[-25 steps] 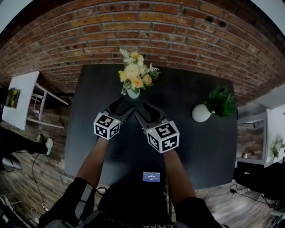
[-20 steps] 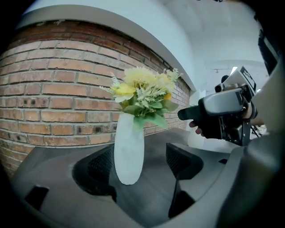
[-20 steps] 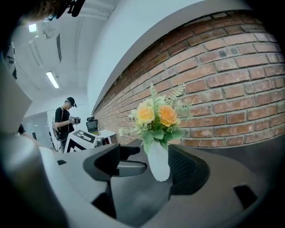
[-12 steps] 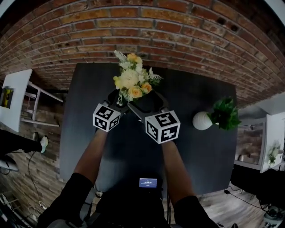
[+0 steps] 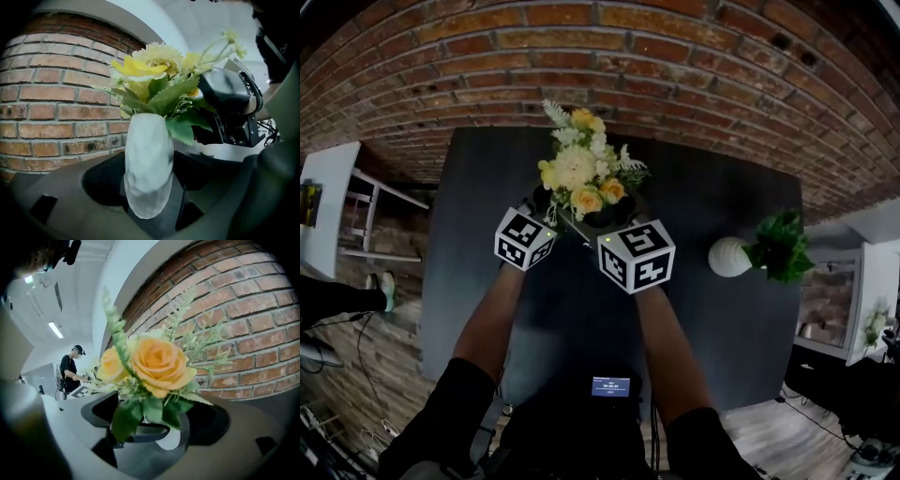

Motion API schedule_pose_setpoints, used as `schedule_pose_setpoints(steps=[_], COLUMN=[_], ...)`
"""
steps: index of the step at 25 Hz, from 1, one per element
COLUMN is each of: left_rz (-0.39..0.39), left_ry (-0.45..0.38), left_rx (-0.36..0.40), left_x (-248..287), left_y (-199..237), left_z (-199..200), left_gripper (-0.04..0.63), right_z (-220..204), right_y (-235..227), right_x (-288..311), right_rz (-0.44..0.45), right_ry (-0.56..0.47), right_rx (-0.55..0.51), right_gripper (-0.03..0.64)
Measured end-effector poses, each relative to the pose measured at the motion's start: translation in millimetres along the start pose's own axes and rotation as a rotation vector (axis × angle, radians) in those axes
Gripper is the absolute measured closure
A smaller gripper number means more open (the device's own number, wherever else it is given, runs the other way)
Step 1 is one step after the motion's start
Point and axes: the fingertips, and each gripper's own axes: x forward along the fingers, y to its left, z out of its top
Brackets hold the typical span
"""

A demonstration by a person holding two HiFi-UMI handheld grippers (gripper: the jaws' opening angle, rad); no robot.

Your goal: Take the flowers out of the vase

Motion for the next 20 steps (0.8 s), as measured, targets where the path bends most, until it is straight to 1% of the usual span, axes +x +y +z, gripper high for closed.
schedule_pose_setpoints(steps=[4, 9, 11, 13, 15, 16, 18, 20], left_rz=[0.004, 0.006, 0.008, 0.008, 0.008, 0.007, 0.007, 0.007], left_ry=[-0.007, -0.009, -0.009, -0.009, -0.009, -0.01, -0.011, -0.011], left_rx=[0.001, 0.003, 0.0, -0.002, -0.002, -0.003, -0.006, -0.005], left_x=[-1, -1, -1, -2, -2, -2, -3, -3], left_y=[-1, -2, -1, 0, 0, 0, 0, 0], left_z=[-1, -1, -1, -1, -1, -1, -2, -2], left_gripper=[0.272, 0.272, 0.272, 0.272, 0.272, 0.272, 0.272, 0.272], right_z=[12, 22, 27, 32, 37, 39, 45, 50], right_y=[-2, 4, 6, 6, 4, 2, 0, 1], right_x=[15, 27, 27, 24, 22, 20, 17, 16], right_rz=[-0.008, 0.007, -0.003, -0.023, -0.04, -0.045, -0.042, -0.036], right_ry=[-0.031, -0.053, -0.076, -0.1, -0.119, -0.13, -0.146, -0.157], right_rx=[-0.042, -0.088, -0.108, -0.127, -0.13, -0.123, -0.098, -0.093], right_gripper=[0.19, 0.195, 0.283, 0.355, 0.435, 0.487, 0.524, 0.54])
